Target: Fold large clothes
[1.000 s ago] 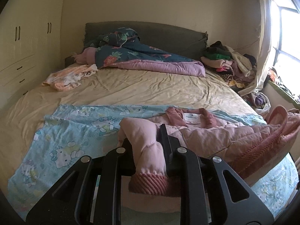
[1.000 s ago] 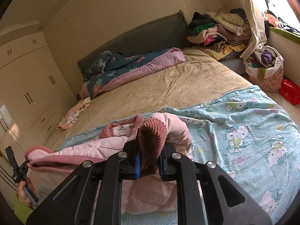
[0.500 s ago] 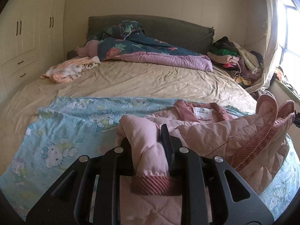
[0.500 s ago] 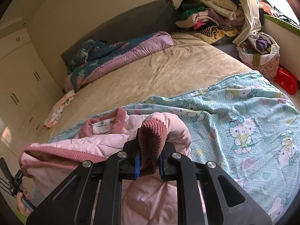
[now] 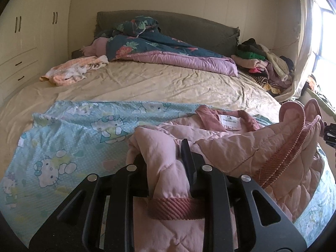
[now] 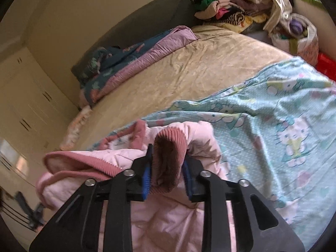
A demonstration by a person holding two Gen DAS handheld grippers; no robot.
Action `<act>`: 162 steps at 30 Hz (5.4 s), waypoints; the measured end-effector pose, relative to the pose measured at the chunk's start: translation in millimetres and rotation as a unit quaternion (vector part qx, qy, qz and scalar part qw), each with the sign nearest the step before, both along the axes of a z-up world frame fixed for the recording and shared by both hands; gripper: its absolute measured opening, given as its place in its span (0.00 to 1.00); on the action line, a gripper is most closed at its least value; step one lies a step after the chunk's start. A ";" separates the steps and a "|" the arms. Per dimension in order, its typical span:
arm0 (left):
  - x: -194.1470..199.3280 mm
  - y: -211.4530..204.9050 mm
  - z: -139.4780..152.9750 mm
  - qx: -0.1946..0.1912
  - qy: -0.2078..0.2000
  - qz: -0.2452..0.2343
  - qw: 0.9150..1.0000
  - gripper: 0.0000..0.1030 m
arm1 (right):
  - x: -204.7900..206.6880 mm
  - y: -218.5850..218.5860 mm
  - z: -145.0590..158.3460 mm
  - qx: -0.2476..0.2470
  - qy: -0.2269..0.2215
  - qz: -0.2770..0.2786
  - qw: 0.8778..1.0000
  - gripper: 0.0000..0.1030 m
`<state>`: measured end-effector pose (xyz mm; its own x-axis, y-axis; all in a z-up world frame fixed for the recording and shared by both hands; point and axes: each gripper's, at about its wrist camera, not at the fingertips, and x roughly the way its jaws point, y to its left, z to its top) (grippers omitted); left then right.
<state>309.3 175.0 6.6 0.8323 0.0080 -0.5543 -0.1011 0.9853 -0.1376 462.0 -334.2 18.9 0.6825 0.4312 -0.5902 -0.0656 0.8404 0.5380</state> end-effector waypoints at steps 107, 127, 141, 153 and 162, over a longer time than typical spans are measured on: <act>6.2 -14.8 -16.8 0.006 0.063 0.038 0.997 0.91 | -64.4 31.3 -23.4 -0.174 -0.039 0.005 0.984 0.96; -35.5 -5.8 -84.1 -0.225 0.125 0.035 0.966 0.91 | -94.2 25.4 -78.0 -0.086 0.058 -0.048 0.993 0.96; 8.8 6.8 -118.0 -0.328 0.110 0.086 0.934 0.92 | -62.1 23.1 -111.2 -0.006 0.090 -0.054 0.994 0.96; 30.7 -4.5 -122.4 -0.308 0.084 0.089 0.943 0.92 | -38.8 19.7 -127.9 0.054 0.071 -0.049 0.995 0.87; 30.0 -20.5 -92.3 -0.225 0.059 0.053 0.971 0.47 | -48.0 43.0 -96.4 -0.021 0.004 -0.006 1.000 0.45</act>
